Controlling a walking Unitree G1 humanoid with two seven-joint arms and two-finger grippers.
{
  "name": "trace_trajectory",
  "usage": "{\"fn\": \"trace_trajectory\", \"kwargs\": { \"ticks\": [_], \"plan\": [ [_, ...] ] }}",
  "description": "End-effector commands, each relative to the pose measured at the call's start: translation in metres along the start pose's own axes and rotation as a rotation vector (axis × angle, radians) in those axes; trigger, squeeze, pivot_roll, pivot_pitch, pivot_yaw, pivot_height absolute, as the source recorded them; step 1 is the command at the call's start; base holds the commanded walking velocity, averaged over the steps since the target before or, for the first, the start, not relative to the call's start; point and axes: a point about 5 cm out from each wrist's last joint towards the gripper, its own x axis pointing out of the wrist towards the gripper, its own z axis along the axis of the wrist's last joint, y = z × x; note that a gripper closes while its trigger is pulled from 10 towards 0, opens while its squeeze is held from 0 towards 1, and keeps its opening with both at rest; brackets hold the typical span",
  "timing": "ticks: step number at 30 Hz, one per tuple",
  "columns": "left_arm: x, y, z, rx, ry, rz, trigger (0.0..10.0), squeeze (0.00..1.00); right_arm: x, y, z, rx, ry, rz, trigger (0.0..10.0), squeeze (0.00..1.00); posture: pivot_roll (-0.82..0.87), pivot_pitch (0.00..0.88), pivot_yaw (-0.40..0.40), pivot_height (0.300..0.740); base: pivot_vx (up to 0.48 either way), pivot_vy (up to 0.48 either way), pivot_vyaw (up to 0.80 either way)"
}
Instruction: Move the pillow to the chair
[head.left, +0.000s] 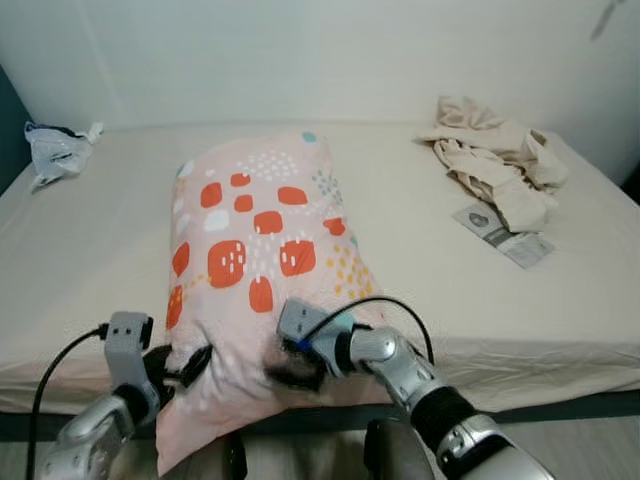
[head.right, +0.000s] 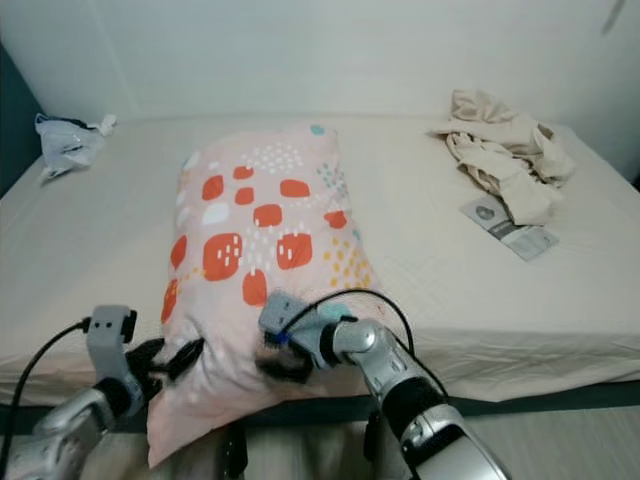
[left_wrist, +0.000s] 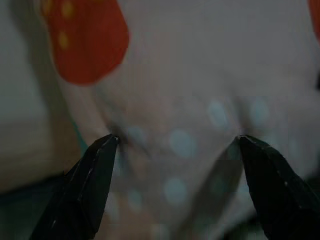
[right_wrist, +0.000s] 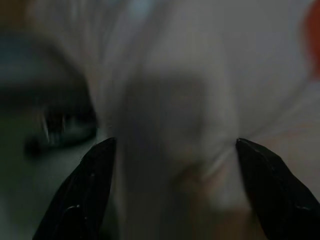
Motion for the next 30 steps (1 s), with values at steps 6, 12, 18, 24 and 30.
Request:
{"fn": "trace_trajectory", "kwargs": {
  "ticks": [6, 12, 18, 24, 30],
  "plan": [
    [-0.021, 0.025, 0.001, 0.012, 0.037, 0.079, 10.0, 0.0, 0.001, 0.011, -0.025, -0.008, 0.174, -0.004, 10.0, 0.0, 0.02, 0.1, -0.064, 0.592, 0.0, 0.0, 0.0],
    [-0.024, 0.032, 0.007, 0.026, 0.03, 0.127, 10.0, 0.0, -0.001, 0.009, -0.035, -0.037, 0.249, -0.065, 10.0, 0.0, 0.02, 0.099, -0.062, 0.592, 0.0, 0.0, 0.0],
    [-0.018, 0.047, 0.019, 0.026, -0.041, 0.317, 10.0, 0.0, -0.006, -0.007, -0.038, -0.197, 0.309, -0.237, 0.0, 0.0, 0.01, 0.101, -0.061, 0.592, 0.0, 0.0, 0.0],
    [-0.011, 0.041, 0.022, 0.024, -0.08, 0.351, 10.0, 0.0, -0.008, -0.011, -0.038, -0.18, 0.285, -0.304, 0.0, 0.0, 0.02, 0.103, -0.062, 0.592, 0.0, 0.0, 0.0],
    [-0.004, 0.036, 0.023, 0.011, -0.105, 0.388, 10.0, 0.0, -0.01, -0.011, -0.04, -0.159, 0.277, -0.323, 0.0, 0.0, 0.01, 0.105, -0.06, 0.592, 0.0, 0.0, 0.0]
  ]
}}
